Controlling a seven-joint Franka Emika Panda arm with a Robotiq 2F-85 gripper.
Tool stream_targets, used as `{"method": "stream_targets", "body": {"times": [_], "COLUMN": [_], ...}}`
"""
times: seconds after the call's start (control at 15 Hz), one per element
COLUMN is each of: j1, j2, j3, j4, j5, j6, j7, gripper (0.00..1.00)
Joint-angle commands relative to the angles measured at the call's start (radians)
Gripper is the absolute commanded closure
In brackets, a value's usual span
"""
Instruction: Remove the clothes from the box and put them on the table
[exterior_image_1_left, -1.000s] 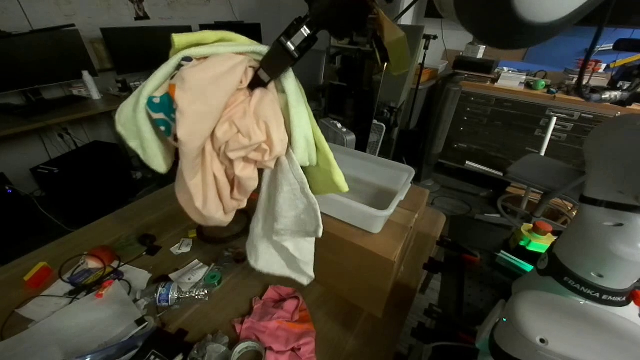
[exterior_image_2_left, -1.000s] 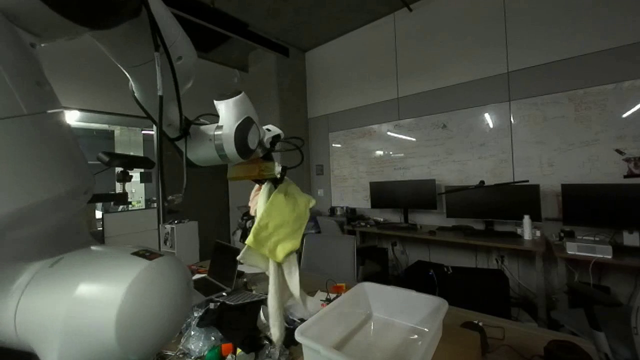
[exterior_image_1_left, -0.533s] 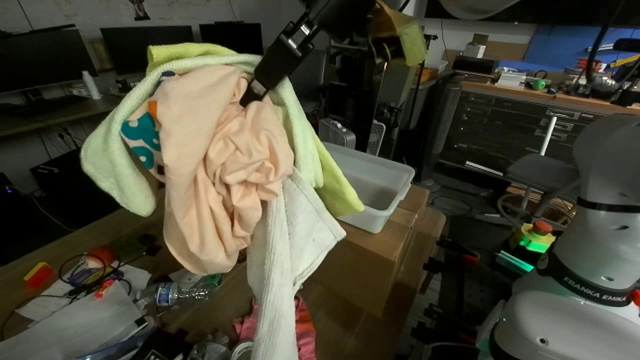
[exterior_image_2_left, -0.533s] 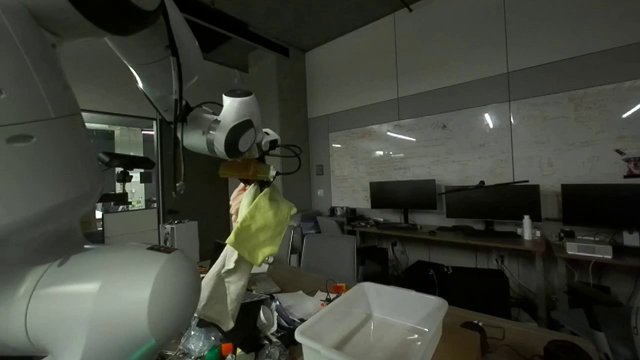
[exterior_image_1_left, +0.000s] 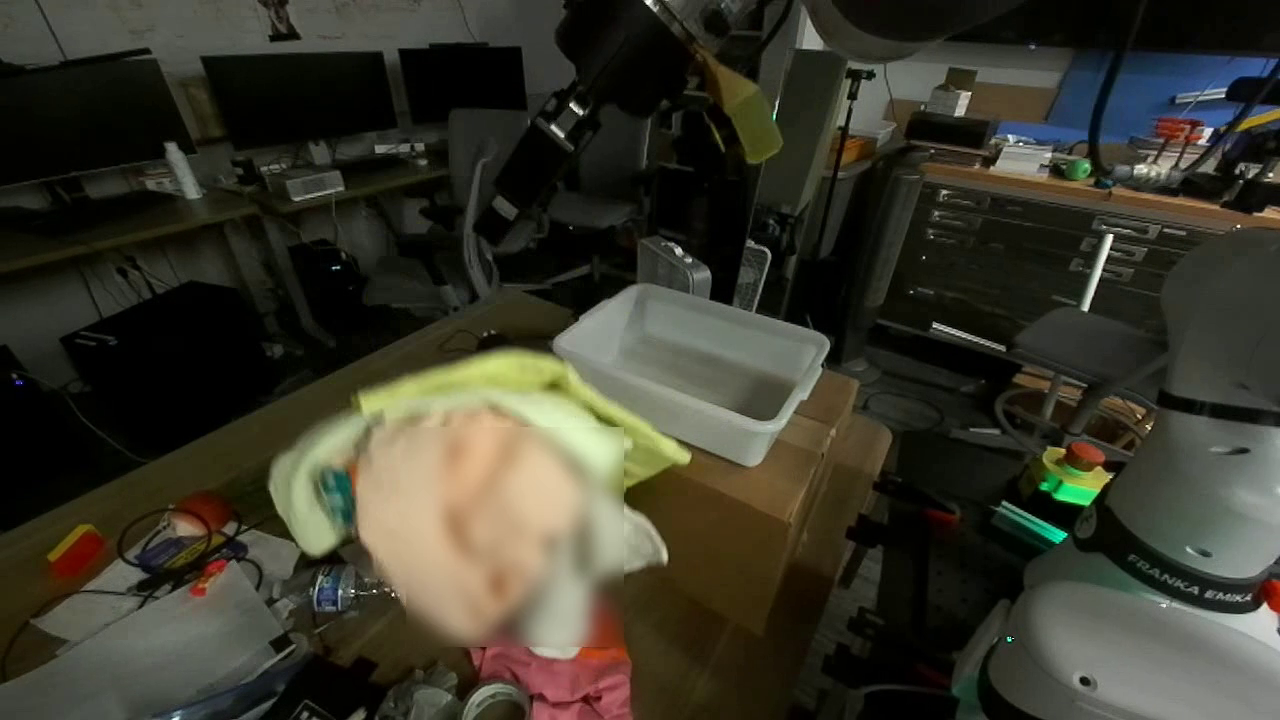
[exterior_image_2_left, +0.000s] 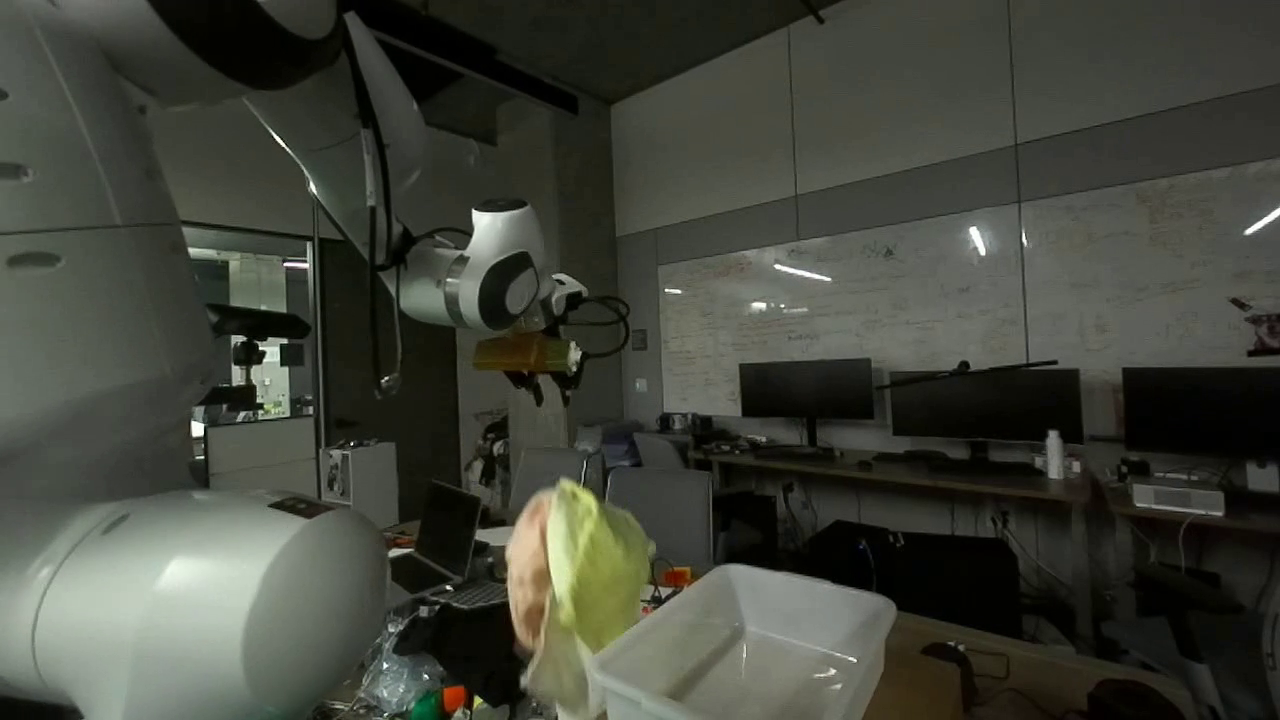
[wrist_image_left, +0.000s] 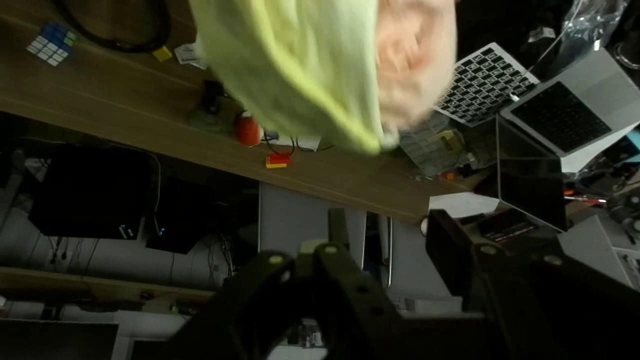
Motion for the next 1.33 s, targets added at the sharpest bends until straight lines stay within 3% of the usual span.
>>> {"method": "stream_targets", "body": {"times": [0.0,0.2,0.6,0.8,1.0,1.27], "j1": [-0.076,-0.147,-0.216,-0.236,-0.258,-0.293], "j2": [0.016,0.002,-0.067,-0.136,-0.231,-0.396], "j3": [0.049,0.079,0.049,0.011,-0.031,-0.098], "j4": [0.039,0.045,0.036,-0.010,-0.084,-0.235], "j5": [-0.064,-0.161,-0.226,-0.219,-0.226,-0.219], "j6": [-0.051,-0.207,-0.713,-0.868,-0.908,-0.748], "j7": [0.012,0.060,-0.018,-0.114,-0.185,-0.221], "gripper": [0.22,0.01,0.00,0.00,0.00,0.00]}}
